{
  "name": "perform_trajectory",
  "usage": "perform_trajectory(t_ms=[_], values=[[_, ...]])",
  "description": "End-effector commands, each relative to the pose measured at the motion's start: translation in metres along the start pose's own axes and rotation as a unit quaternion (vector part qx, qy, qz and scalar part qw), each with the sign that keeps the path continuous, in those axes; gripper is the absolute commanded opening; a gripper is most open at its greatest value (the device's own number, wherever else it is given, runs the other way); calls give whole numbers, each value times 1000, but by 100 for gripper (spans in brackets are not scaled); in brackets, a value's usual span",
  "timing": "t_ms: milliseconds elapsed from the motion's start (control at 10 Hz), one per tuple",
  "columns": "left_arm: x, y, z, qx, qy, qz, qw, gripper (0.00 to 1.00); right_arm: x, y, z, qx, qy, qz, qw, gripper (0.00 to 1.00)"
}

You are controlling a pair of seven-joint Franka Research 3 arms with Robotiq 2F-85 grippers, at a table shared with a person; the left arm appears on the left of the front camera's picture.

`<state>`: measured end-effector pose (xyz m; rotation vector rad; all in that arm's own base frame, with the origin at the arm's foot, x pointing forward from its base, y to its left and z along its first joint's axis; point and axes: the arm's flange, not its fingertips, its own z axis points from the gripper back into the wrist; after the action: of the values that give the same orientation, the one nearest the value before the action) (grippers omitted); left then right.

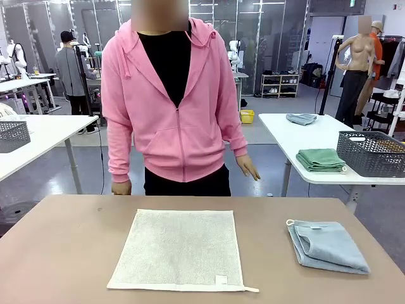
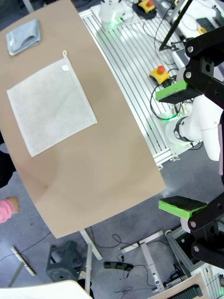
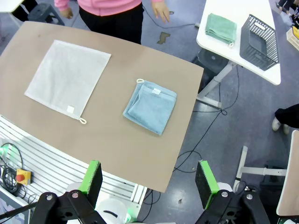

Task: Fold the towels and place them in the basket.
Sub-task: When a person lays out a Towel with hook on the table, fold it in half twice.

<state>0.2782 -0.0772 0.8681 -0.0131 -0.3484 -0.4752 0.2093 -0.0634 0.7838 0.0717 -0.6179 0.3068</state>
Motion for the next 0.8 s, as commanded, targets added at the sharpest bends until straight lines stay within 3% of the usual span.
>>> perform_trajectory(t_ms=[0,400,500,600,700], values=[[-4,0,0,0,1,-5,1000,100,0,-1,1,-5,0,-6,1000,100],[-4,0,0,0,1,-5,1000,100,0,0,0,0,0,0,1000,100],[0,0,0,0,0,0,1000,100,0,24,-3,-6,10,71,997,100],[-5,-17,-3,-4,-12,-76,997,100,-3,56,-9,-5,18,167,986,100],[-11,-33,-14,-4,-4,-122,993,100,-4,82,-21,6,29,219,975,100]])
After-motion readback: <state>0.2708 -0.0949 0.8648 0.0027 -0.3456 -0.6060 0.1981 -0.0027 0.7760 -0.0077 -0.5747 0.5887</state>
